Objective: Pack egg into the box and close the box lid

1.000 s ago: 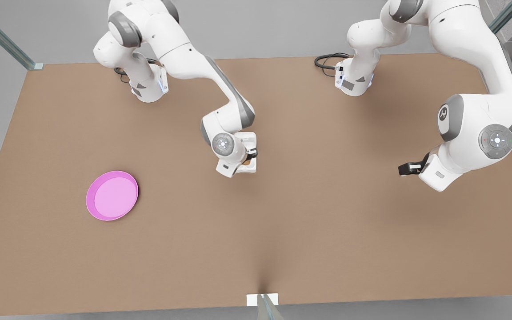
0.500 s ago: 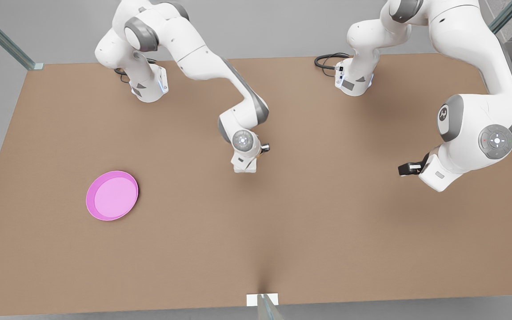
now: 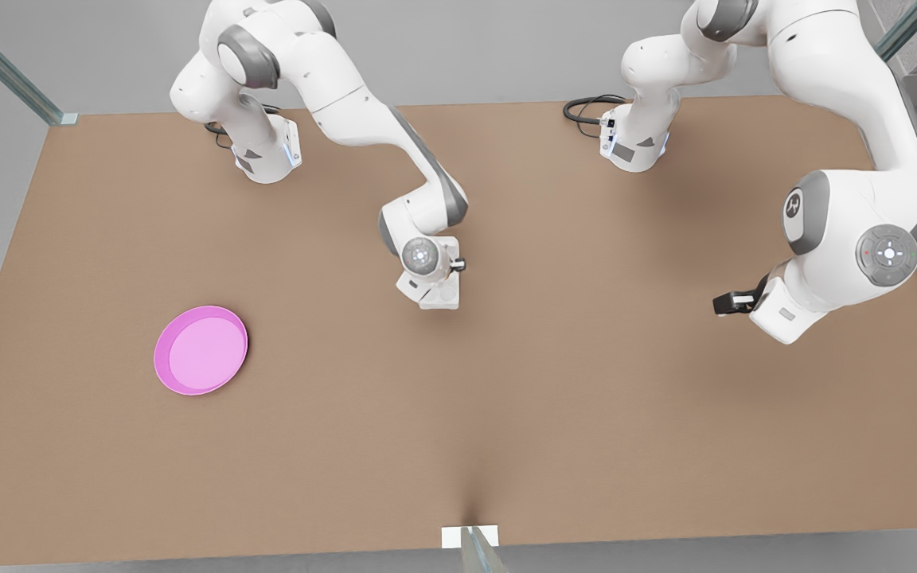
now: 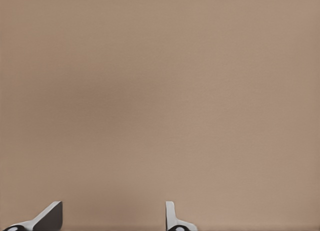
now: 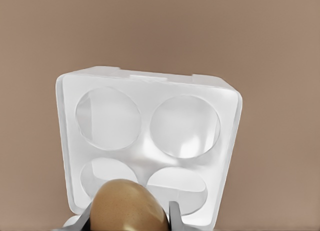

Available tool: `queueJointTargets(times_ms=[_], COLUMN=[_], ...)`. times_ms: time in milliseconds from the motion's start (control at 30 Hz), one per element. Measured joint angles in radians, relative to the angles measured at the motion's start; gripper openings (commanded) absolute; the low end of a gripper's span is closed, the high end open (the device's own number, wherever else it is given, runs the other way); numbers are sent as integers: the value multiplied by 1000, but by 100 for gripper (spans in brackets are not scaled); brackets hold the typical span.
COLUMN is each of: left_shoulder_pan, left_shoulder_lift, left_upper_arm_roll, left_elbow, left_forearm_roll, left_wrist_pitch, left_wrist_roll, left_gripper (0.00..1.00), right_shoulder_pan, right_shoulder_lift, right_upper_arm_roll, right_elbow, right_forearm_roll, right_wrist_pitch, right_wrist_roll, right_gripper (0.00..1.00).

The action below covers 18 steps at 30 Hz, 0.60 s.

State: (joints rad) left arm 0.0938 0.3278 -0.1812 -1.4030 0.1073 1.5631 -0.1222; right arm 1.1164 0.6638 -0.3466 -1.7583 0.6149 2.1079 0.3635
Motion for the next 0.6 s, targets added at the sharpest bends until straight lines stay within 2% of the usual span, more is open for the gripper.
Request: queueJointTargets(times_ms=[33, 67, 400, 500, 600], left_shoulder_pan=[1, 1, 0, 0, -6], left_shoulder_lift=[0, 0, 2, 2, 3], left_upper_arm_roll=[0, 0, -1, -1, 0], left_elbow=[1, 1, -1, -1, 1], left_forearm_roll=[0, 0, 1, 1, 0], left_wrist_pitch=[0, 0, 0, 0, 1], left_wrist_roll=[0, 0, 0, 0, 0], left_gripper=[100, 100, 100, 100, 100], right_shoulder_pan=[7, 11, -24, -151, -380], right_shoulder_lift=[3, 5, -25, -80, -134], right_upper_arm_roll=[0, 0, -1, 2, 4], right_elbow=[-2, -2, -11, -45, -52], right_forearm_roll=[0, 0, -19, -76, -196], right_wrist_pitch=[4, 6, 16, 14, 6], right_wrist_roll=[0, 1, 9, -1, -33], right_gripper=[55, 100, 100, 100, 100])
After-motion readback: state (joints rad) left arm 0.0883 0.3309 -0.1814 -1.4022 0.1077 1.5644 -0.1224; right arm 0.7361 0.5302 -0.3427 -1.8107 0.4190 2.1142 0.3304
